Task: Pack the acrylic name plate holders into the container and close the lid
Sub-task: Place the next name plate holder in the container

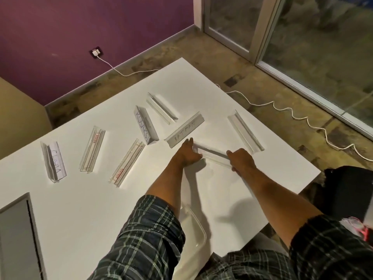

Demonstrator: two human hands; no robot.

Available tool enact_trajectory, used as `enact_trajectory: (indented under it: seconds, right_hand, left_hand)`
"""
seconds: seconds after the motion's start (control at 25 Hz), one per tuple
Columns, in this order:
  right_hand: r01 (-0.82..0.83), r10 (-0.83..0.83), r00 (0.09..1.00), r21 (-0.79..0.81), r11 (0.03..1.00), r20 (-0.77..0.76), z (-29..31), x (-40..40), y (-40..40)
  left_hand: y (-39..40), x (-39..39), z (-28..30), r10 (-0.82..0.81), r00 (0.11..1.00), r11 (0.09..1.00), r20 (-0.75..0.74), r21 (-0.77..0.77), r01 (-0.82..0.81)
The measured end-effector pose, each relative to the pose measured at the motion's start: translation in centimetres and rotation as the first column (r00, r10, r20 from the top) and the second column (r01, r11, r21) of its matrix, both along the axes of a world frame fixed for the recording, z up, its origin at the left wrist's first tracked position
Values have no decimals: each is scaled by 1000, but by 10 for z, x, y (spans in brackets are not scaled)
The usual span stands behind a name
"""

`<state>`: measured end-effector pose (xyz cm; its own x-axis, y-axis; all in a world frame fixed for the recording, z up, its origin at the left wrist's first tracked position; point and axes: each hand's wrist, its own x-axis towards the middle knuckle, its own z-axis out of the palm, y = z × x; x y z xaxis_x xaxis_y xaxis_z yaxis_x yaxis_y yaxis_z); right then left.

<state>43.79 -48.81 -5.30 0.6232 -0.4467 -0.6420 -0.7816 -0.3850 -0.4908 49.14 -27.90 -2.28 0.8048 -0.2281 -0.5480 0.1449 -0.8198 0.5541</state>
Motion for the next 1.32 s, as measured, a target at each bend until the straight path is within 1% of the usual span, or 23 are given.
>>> enact_trajectory:
  seconds: [0.08,0.12,0.16,0.28,0.4,0.56,0.68,0.72,0.84,0.96,1.0,1.08,1.2,1.24,1.32]
  right_hand:
    - [169,-178,984,181,969,31,-8,3,0]
    - [223,-237,971,226,948,36,-9,3,0]
    - [239,-258,965,247,939,45,-10,3,0]
    - [196,-235,963,258,946,130,-4,2,3]
    - [173,-246,943,302,938,223,8,-3,8]
    - [41,-162,940,372,927,301,21,-17,19]
    - [-9,-133,938,405,914,320,34,-27,33]
    - [-42,-114,934,420,907,339,39,-31,39]
    - [-166,-46,911,466,869,411,55,-41,59]
    - [-264,24,893,481,836,450,68,-46,83]
    - [-296,53,890,485,823,453,72,-48,91]
    - [-354,109,888,513,782,447,75,-53,106]
    - [-434,204,884,574,695,421,75,-63,126]
    - [-457,242,879,585,670,410,74,-66,134]
    - [-494,306,867,606,623,392,73,-73,149]
  left_hand:
    - [0,0,-5,101,994,994,41,-40,-99]
    - [2,-1,-5,178,981,982,70,-69,-174]
    - [4,-3,-4,259,961,964,100,-95,-250]
    - [11,-9,-1,453,883,889,120,-135,-438]
    - [24,-17,5,564,821,823,88,-139,-551]
    - [49,-40,15,607,783,794,135,-142,-591]
    - [70,-62,29,669,727,741,155,-224,-633]
    - [79,-68,35,702,699,705,134,-266,-657]
    - [109,-85,54,814,579,521,-40,-392,-758]
    - [133,-108,68,818,503,322,-280,-502,-803]
    - [142,-117,71,808,487,269,-331,-529,-805]
    - [159,-135,73,809,448,182,-381,-562,-807]
    - [180,-165,74,781,394,24,-484,-607,-794]
    - [185,-173,74,770,395,-8,-502,-626,-780]
    - [190,-185,72,751,409,-44,-518,-658,-752]
